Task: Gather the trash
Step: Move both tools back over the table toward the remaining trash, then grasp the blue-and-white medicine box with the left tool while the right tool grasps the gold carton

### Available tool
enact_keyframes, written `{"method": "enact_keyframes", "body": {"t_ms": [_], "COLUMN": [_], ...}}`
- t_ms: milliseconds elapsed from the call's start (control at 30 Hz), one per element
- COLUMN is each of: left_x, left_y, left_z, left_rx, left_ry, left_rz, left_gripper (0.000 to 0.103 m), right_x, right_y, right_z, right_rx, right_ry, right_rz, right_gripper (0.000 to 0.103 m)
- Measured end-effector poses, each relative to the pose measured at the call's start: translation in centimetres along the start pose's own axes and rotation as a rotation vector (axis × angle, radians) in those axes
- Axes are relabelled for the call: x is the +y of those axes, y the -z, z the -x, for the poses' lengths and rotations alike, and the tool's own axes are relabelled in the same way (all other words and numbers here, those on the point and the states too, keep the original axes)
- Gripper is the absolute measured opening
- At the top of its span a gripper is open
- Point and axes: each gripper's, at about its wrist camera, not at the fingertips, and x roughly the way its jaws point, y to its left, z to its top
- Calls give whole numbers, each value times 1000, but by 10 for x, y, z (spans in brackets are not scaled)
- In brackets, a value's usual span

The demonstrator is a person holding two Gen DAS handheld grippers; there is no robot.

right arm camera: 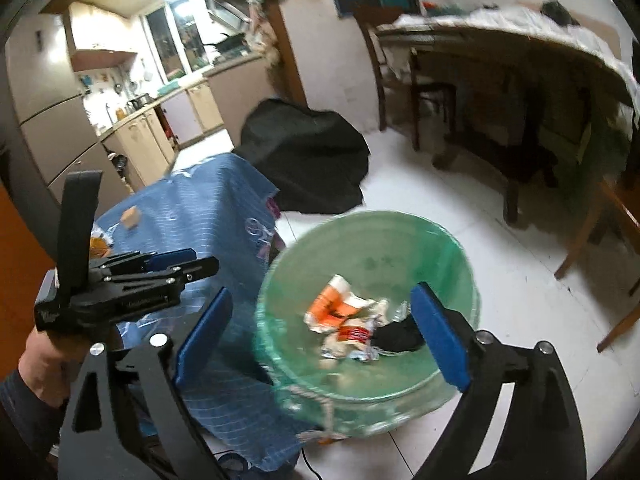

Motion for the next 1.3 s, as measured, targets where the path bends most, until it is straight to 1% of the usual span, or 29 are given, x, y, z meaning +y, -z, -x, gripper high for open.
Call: {"method": "enact_keyframes", "body": {"t_ms": [67,167,200,267,333,433,500,567,600,667,733,800,867,933,1033,1067,1133,1200,1267,1300], "left_x": [19,55,64,96,129,191,234,268,289,322,349,371,383,393,424,434,446,453,457,456], "left_y": [9,30,35,52,67,95,115,132,142,157,167,175,183,186,194,197,197,196,189,182], "left_z": [17,56,67,94,115,155,181,197,207,215,216,216,218,221,226,226,222,219,215,208], "left_rx": [-17,-67,-82,-116,-135,-178,-198,-208,-210,-201,-177,-151,-150,-167,-164,-150,-116,-101,-95,-90], "left_ry": [-7,-29,-39,-73,-121,-217,-288,-330,-366,-396,-424,-435,-409,-418,-438,-447,-436,-435,-402,-402], "left_rz": [13,46,54,75,96,145,194,227,243,259,272,281,271,274,349,357,349,321,304,300], "left_gripper": [44,45,48,53,54,57,64,67,71,76,76,76,76,76,76,76,76,76,76,76], "right_x": [17,41,48,61,70,85,96,106,113,125,141,153,168,181,200,205,211,220,226,231], "right_y": [9,24,29,39,45,51,51,48,51,50,52,55,57,57,57,58,58,55,52,50], "right_z": [7,11,11,9,6,0,-4,-10,-10,-16,-20,-24,-32,-40,-52,-55,-58,-64,-69,-72], "right_rx": [-31,-50,-48,-37,-22,-3,6,15,18,30,43,56,80,97,124,129,137,145,150,154], "right_ry": [-16,-50,-62,-94,-124,-144,-154,-167,-172,-185,-201,-217,-246,-260,-290,-293,-295,-302,-310,-315], "right_rz": [13,28,30,27,21,31,40,49,54,70,95,109,114,125,132,138,150,156,157,158], "right_gripper": [92,93,93,93,93,94,94,94,94,94,94,94,94,94,94,94,94,94,94,94]}}
